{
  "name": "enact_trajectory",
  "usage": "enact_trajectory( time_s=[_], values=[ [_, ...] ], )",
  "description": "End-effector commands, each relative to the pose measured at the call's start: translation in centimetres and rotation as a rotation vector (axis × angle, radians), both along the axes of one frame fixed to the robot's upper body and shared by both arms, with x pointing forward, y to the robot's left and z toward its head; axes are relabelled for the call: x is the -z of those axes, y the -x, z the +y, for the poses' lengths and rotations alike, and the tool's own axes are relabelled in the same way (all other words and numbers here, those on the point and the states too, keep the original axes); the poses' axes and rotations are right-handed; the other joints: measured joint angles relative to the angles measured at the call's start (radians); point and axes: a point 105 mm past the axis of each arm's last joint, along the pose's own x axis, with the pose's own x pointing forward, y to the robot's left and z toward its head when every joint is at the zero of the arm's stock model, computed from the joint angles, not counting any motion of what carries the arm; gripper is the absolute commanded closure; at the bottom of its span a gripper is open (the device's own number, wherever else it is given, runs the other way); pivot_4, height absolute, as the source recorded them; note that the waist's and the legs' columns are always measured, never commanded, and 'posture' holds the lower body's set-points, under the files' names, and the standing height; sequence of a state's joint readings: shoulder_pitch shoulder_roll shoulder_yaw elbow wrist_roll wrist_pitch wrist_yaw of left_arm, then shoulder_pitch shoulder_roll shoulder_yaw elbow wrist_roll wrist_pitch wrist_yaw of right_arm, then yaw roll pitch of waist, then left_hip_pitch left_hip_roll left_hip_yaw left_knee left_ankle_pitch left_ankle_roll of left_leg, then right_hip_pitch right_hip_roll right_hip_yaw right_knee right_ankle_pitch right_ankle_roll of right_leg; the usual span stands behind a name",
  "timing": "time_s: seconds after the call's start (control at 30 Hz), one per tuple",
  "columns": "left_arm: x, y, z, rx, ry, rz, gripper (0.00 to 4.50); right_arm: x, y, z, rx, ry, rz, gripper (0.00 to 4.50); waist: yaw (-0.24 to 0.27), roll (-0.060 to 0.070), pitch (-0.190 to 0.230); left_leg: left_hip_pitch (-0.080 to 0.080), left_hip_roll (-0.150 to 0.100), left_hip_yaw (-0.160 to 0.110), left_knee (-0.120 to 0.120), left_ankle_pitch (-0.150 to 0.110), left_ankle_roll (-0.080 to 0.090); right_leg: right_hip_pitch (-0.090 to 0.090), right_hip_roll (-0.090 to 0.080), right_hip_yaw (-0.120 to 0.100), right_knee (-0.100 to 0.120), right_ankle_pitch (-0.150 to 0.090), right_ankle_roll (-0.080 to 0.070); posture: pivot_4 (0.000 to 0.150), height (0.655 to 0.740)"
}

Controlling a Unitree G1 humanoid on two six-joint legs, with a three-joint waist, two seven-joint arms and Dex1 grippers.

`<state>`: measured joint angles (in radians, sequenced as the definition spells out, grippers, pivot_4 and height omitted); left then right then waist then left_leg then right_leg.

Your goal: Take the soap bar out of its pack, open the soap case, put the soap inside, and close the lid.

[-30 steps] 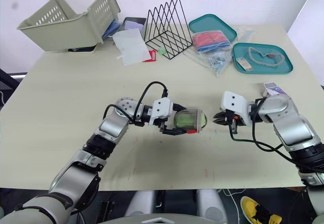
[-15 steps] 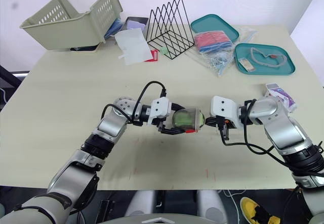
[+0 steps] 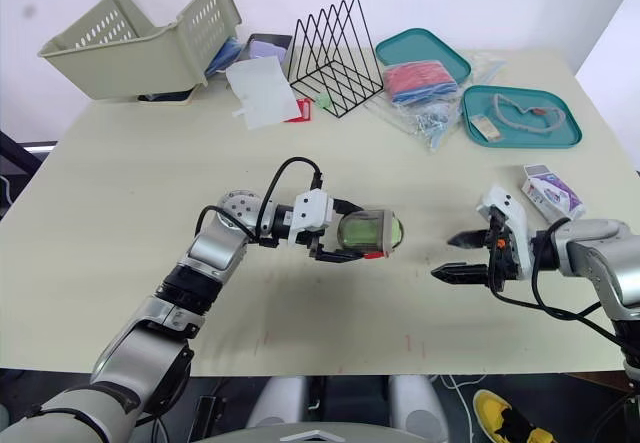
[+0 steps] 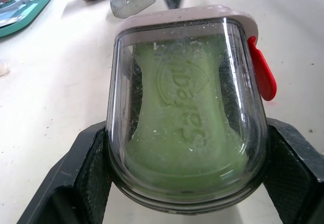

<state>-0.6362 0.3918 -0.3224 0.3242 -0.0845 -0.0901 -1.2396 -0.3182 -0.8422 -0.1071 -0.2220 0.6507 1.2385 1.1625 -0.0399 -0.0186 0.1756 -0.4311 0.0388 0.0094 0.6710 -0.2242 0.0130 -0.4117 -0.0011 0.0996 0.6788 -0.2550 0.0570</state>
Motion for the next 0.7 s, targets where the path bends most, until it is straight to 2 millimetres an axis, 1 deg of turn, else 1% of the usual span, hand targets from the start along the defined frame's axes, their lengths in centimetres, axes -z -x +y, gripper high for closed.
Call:
enact_trajectory(
  time_s=[0.03,0.17,0.27,0.4,0.5,0.7],
  values=[
    [-2.0,0.2,-0.5,0.024,0.082,-0.068,1.05,-1.2,0.8,0.9,0.034,-0.116,0.119,0.02,0.0,0.0,0.0,0.0,0.0,0.0,0.0,0.0,0.0,0.0,0.0,0.0,0.0,0.0,0.0,0.15,0.74],
    [-2.1,0.5,-0.8,0.034,0.096,-0.076,1.05,-1.2,0.3,2.0,0.084,-0.182,0.162,0.02,0.0,0.0,0.0,0.0,0.0,-0.001,0.0,0.0,0.0,0.0,0.0,-0.001,0.0,0.0,0.0,0.15,0.74],
    [-2.0,0.7,-1.0,0.041,0.099,-0.084,1.05,-1.9,-0.1,3.3,0.071,-0.254,0.159,0.02,0.0,0.0,0.0,-0.001,0.0,-0.001,0.0,0.0,0.0,0.0,0.0,-0.001,0.0,0.0,0.0,0.15,0.74],
    [-2.1,1.0,-1.3,0.048,0.109,-0.089,1.05,-2.3,-0.5,4.5,0.056,-0.316,0.165,0.02,0.001,0.0,0.0,-0.001,0.0,-0.001,0.0,0.0,0.0,0.0,0.0,-0.001,0.0,0.0,0.0,0.15,0.74],
    [-2.1,1.1,-1.4,0.051,0.113,-0.092,1.05,-2.1,-0.7,5.0,0.061,-0.323,0.187,0.02,0.0,0.0,0.0,-0.001,0.0,-0.001,0.0,0.0,0.0,0.0,0.0,-0.001,-0.001,0.0,0.0,0.15,0.74],
    [-2.3,1.3,-1.8,0.058,0.124,-0.098,1.05,-1.5,-1.9,5.4,0.12,-0.363,0.251,0.02,-0.002,0.0,0.0,-0.001,0.0,-0.002,0.0,0.0,0.0,0.0,0.0,-0.001,0.0,0.0,0.0,0.15,0.74]
  ],
)
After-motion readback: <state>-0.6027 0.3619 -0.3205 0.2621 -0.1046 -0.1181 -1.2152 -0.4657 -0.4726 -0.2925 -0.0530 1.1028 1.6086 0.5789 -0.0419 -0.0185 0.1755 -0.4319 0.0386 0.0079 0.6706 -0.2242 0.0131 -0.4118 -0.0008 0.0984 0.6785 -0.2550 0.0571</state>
